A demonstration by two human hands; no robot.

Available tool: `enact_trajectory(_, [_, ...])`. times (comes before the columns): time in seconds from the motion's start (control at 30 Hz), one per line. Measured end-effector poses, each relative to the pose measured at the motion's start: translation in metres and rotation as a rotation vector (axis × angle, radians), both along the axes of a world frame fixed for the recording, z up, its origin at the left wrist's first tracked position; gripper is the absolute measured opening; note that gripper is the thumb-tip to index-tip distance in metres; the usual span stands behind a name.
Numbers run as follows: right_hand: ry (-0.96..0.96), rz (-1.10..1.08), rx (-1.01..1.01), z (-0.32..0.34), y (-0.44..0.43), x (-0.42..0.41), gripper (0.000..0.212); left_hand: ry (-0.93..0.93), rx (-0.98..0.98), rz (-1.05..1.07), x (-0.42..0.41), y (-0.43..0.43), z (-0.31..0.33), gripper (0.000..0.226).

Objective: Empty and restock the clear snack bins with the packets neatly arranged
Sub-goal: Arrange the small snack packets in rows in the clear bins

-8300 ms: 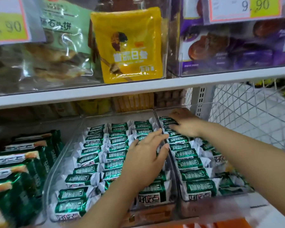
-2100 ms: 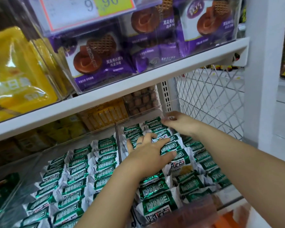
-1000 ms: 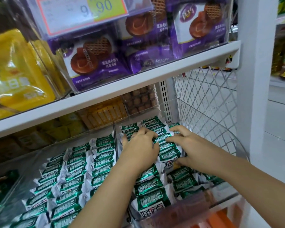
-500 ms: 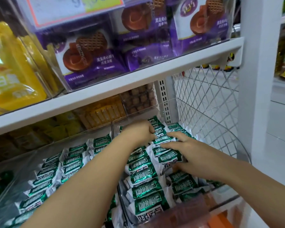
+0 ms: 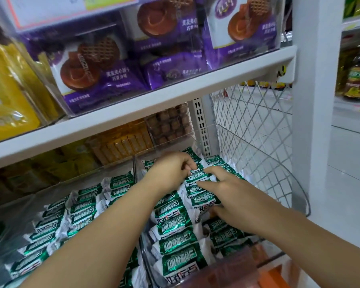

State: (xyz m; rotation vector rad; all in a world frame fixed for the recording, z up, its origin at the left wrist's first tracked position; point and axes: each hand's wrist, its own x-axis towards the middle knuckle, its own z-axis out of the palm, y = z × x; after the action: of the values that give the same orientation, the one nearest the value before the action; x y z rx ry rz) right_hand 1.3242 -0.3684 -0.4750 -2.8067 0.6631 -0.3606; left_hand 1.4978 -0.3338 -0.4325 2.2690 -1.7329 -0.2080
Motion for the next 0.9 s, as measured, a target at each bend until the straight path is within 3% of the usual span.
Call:
enact_trajectory(0.13, [0.019,-0.011,-0.04,0.002,0.001,0.002,0.063,-0.105,-0.034,-0.1,-0.005,0.0,0.004,0.019])
enact_trajectory(0.37, [0.043,0.029,-0.12,-0.003,-0.002,0.003,0.068,-0.157,0.028,-0.084,-0.003,0.002,0.003,0.022])
enact_trajectory(0.53, [0.015,0.089,0.048,0.005,-0.011,-0.017,0.078,-0.122,-0.135,-0.209,-0.021,0.035,0.008,0.033])
enact_trajectory(0.73, [0.008,0.071,-0.041,0.01,-0.01,-0.03,0.064,-0.192,0.22,-0.144,-0.024,0.056,0.003,0.07])
enact_trajectory(0.9, [0.125,0.034,-0.029,-0.003,-0.012,-0.019,0.073,-0.353,0.38,-0.116,-0.031,0.051,0.002,0.066])
